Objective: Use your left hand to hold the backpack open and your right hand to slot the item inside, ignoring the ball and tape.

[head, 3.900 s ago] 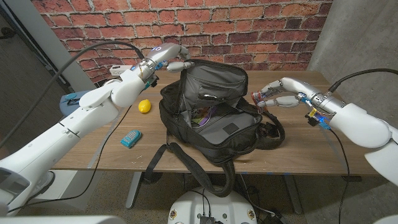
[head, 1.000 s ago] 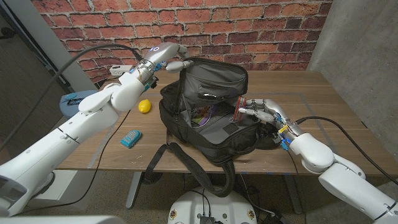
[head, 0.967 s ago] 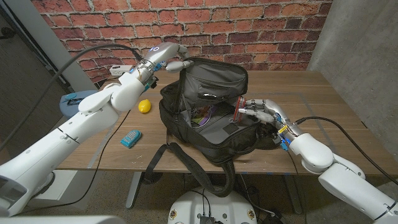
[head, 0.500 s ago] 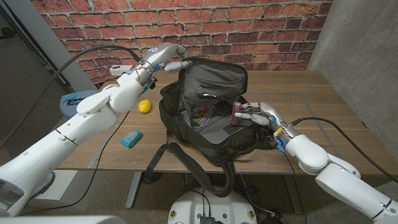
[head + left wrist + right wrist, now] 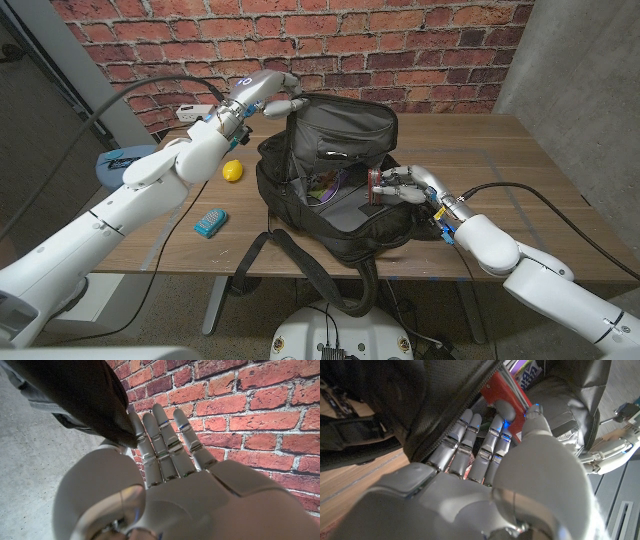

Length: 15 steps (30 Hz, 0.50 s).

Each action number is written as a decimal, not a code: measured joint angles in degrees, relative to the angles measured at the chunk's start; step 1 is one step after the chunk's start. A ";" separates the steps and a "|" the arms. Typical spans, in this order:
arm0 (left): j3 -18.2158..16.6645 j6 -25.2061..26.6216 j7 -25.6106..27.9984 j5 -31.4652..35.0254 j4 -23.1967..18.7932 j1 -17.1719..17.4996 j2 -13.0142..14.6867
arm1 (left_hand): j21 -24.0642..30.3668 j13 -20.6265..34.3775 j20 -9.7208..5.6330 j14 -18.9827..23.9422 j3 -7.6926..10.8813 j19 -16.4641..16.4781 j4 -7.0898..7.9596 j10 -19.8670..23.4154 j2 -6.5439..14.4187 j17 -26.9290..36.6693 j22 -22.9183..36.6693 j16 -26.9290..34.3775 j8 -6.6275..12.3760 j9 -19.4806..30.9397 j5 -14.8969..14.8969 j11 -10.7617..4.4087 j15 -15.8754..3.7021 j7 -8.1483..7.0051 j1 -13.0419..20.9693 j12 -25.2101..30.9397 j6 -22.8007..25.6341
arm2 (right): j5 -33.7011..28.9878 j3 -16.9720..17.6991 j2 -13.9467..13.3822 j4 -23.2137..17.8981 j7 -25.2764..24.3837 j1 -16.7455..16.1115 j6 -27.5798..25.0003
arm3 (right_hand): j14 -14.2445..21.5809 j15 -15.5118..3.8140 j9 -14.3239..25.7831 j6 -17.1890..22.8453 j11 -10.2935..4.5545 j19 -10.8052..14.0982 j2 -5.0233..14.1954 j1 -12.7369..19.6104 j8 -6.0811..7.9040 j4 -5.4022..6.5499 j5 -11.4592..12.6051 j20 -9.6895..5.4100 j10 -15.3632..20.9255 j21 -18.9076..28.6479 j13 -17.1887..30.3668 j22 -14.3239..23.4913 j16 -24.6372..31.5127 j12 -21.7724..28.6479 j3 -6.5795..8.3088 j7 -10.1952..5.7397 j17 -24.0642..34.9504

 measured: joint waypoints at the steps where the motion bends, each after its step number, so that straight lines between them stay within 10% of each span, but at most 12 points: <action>1: 0.00 0.04 0.00 -0.01 0.00 0.00 -0.05 | 0.00 0.00 0.00 0.00 0.00 0.00 0.00 0.00 0.00 0.00 0.00 0.00 0.00 0.00 0.00 0.00 0.00 0.00 0.00 0.00 0.00 | -0.66 -0.15 -0.15 0.02 -0.08 0.16 -0.12 | 0.00 0.00 0.00 0.00 0.00 0.00 0.01 -0.01 0.01 0.00 0.00 0.00 0.00 0.00 0.00 0.00 0.00 0.00 0.00 0.00 0.07; 15: 0.64 0.48 0.00 -0.16 0.21 -0.22 -0.72 | 0.32 0.09 0.00 0.00 0.00 0.01 0.00 0.00 0.00 -0.01 0.00 0.01 0.37 0.00 0.00 0.00 0.00 0.00 0.00 0.00 0.00 | -5.96 -1.84 -2.43 -0.17 0.41 2.68 -1.73 | -0.51 0.10 0.00 -0.31 0.18 -0.52 0.45 0.16 -0.33 0.10 -0.19 0.10 -1.45 0.00 0.02 0.00 0.00 -0.71 -0.72 -0.30 0.08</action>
